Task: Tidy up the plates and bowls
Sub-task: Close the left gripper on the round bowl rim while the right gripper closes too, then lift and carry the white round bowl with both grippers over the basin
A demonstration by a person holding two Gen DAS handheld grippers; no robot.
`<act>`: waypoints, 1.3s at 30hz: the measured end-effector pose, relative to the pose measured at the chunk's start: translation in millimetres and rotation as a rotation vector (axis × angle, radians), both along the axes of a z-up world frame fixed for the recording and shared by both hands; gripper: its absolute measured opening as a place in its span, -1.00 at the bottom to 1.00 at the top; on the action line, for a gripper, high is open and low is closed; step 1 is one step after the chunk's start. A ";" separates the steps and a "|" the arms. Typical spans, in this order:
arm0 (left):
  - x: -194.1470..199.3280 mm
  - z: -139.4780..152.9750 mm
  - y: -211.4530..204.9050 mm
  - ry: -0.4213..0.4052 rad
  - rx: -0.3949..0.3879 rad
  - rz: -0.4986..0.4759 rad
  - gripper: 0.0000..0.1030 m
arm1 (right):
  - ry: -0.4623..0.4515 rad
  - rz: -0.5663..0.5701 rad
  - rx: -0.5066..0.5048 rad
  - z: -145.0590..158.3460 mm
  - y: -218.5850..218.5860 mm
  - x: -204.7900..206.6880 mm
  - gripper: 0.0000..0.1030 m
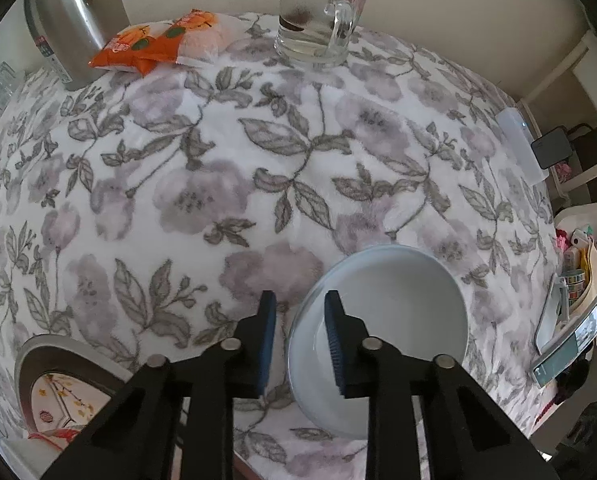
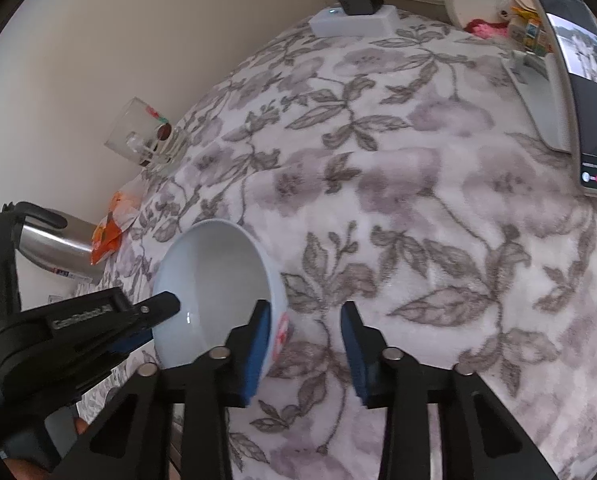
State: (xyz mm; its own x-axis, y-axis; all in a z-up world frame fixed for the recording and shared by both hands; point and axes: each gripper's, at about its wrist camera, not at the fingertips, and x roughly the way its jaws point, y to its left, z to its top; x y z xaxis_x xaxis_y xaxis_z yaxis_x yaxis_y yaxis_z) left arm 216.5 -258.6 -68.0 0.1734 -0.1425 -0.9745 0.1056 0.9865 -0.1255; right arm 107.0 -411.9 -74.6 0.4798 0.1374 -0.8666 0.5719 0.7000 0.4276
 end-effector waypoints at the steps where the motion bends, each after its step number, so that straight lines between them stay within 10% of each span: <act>1: 0.5 -1.5 -0.2 0.003 -0.004 0.001 -0.59 | -0.001 0.005 0.000 -0.3 0.6 0.8 -0.41; 13: 3.2 -4.8 -1.2 -0.008 -0.016 -0.019 -0.68 | -0.032 0.043 0.028 -6.3 7.0 6.7 -0.72; 39: -21.9 36.8 7.6 -0.074 -0.129 -0.064 -0.71 | -0.028 0.089 -0.056 23.3 17.4 -10.5 -0.72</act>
